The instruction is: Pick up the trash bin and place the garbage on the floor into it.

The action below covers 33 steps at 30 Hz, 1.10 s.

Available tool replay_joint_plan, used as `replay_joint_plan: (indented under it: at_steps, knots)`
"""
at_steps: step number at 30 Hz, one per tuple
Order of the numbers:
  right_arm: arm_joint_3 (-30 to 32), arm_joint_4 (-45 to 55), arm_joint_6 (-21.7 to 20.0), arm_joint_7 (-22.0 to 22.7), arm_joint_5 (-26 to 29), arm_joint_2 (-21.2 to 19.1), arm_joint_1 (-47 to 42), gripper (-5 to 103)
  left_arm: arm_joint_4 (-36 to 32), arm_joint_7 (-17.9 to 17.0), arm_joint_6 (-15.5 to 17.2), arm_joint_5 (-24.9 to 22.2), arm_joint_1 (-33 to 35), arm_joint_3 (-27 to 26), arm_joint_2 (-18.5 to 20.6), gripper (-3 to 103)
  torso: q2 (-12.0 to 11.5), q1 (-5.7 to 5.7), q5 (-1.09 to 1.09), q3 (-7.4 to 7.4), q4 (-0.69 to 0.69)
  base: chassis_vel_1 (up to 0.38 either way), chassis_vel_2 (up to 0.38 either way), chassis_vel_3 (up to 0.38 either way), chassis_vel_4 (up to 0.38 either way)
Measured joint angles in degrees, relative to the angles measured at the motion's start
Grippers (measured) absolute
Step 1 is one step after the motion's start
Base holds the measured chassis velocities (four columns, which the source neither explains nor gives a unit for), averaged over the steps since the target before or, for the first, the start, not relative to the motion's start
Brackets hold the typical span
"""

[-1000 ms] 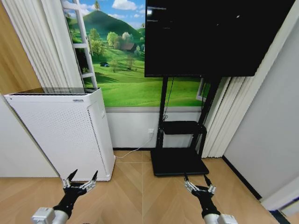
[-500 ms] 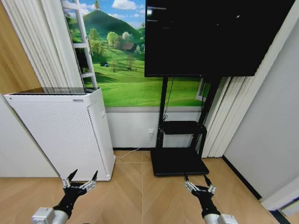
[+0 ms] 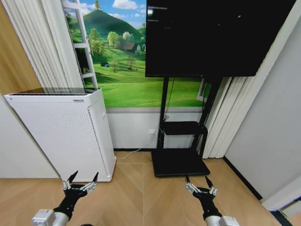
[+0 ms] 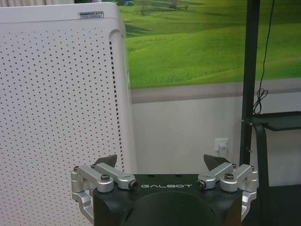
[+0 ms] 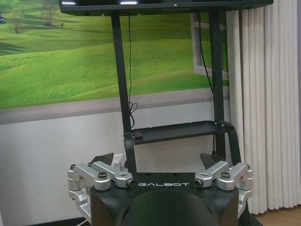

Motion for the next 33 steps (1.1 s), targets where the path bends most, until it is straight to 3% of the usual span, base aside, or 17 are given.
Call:
replay_joint_plan:
  at_steps: [15, 23, 25, 33]
  knots:
    - [0.00, 0.00, 0.00, 0.00, 0.00, 0.00, 0.00, 100, -0.01, 0.02, 0.00, 0.00, 0.00, 0.00, 0.00, 100, -0.10, -0.05, 0.01, -0.06, 0.01, 0.242, -0.238, -0.240, 0.241]
    - [-0.01, 0.00, 0.00, 0.00, 0.00, 0.00, -0.01, 100, -0.02, 0.03, -0.02, 0.00, 0.00, 0.00, 0.00, 100, -0.11, -0.09, 0.03, -0.09, 0.00, 0.352, -0.353, -0.369, 0.365]
    - [0.01, 0.00, 0.00, 0.00, 0.00, 0.00, -0.02, 100, -0.01, 0.03, -0.02, 0.00, 0.00, 0.00, 0.00, 100, -0.11, -0.09, -0.06, -0.09, 0.01, 0.344, -0.368, -0.364, 0.383]
    - [0.00, 0.00, 0.00, 0.01, 0.00, 0.00, -0.01, 100, -0.02, 0.03, -0.02, 0.00, 0.01, 0.00, 0.00, 100, -0.13, -0.09, 0.03, -0.10, 0.00, 0.363, -0.342, -0.354, 0.338]
